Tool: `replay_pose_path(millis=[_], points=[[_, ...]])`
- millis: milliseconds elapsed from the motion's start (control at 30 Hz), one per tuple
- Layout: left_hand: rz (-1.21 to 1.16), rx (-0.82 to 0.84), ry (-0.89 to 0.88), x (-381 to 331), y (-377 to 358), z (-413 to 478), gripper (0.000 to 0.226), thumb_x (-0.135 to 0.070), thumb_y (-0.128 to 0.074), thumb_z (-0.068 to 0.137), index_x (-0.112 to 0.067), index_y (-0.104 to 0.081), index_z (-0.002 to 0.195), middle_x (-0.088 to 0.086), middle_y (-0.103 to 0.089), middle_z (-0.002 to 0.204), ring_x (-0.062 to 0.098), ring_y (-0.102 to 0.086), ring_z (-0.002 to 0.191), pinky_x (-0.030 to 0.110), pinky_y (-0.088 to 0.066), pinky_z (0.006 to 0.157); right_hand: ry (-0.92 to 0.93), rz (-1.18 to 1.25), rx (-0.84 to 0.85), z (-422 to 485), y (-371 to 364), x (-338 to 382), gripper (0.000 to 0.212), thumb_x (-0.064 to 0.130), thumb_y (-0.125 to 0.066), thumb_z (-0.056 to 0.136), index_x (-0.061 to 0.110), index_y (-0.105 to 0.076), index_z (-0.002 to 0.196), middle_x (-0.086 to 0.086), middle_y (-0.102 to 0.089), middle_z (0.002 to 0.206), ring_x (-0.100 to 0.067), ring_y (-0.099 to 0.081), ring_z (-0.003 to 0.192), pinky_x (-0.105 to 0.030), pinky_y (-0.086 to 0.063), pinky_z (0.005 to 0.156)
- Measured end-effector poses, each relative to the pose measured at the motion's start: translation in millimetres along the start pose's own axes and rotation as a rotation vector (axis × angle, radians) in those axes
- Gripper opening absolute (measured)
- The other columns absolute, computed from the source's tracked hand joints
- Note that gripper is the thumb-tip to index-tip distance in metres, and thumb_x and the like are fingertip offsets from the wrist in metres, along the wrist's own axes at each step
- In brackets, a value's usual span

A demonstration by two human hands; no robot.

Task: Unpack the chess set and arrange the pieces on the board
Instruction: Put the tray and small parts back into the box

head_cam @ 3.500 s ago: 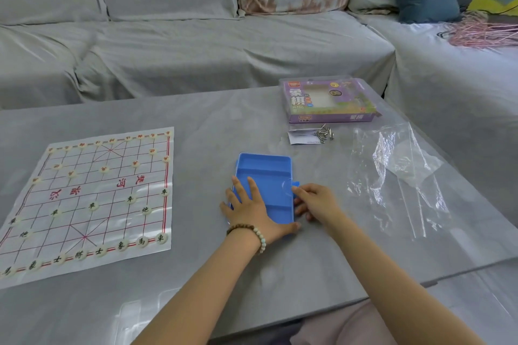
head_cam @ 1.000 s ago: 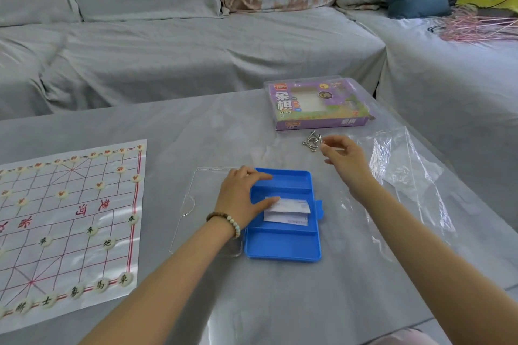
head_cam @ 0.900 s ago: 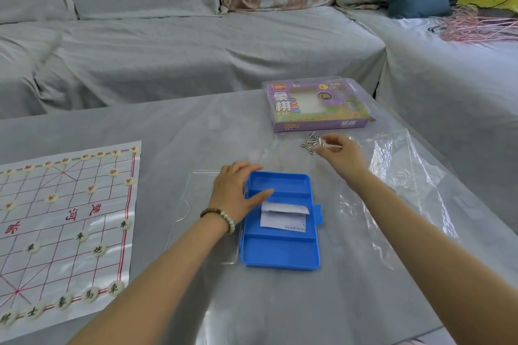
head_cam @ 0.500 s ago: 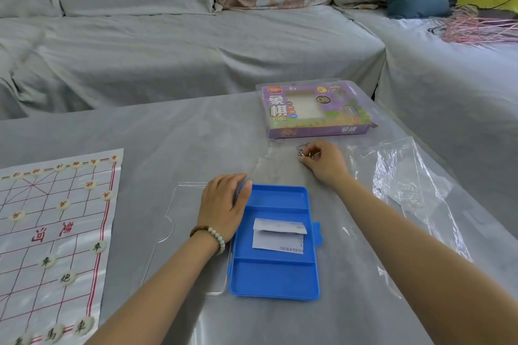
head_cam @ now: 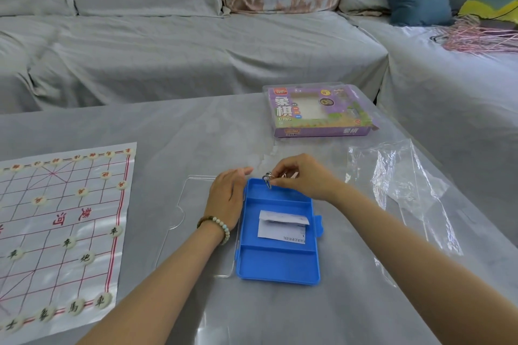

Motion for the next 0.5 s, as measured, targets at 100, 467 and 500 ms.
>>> replay_pose_path(millis=[100, 467, 500], points=[[0.029, 0.011, -0.034, -2, 1, -1, 0.069, -0.055, -0.007, 0.087, -0.026, -0.064, 0.113, -0.012, -0.059, 0.1, 0.003, -0.047, 0.098, 0.018, -0.03, 0.092, -0.008, -0.087, 0.071, -4, -4, -3, 0.01, 0.018, -0.067, 0.084, 0.017, -0.073, 0.092, 0.006, -0.068, 0.087, -0.005, -0.055, 0.074, -0.014, -0.045, 0.072], [0.256, 0.172, -0.14, -7, -4, -1, 0.066, -0.05, -0.001, 0.089, -0.034, -0.054, 0.125, -0.015, -0.057, 0.122, 0.009, -0.037, 0.122, 0.022, -0.017, 0.106, -0.32, 0.091, -0.363, -6, 39, -63, 0.018, 0.014, -0.071, 0.081, 0.013, -0.069, 0.099, -0.001, -0.065, 0.096, -0.015, -0.058, 0.083, -0.027, -0.047, 0.082], [0.26, 0.176, -0.144, -7, -3, -1, 0.067, -0.051, -0.001, 0.087, -0.034, -0.054, 0.124, -0.015, -0.058, 0.121, 0.009, -0.038, 0.121, 0.025, -0.019, 0.107, -0.365, 0.082, -0.344, -4, 38, -70, 0.022, 0.015, -0.071, 0.08, 0.012, -0.068, 0.102, -0.001, -0.064, 0.096, -0.015, -0.057, 0.084, -0.027, -0.046, 0.081]])
Point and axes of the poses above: each hand's wrist, its own z-axis towards the middle knuckle, its own y-axis out of the back of the hand, x = y × z, the point moved 2 cm from there along z, towards the middle knuckle
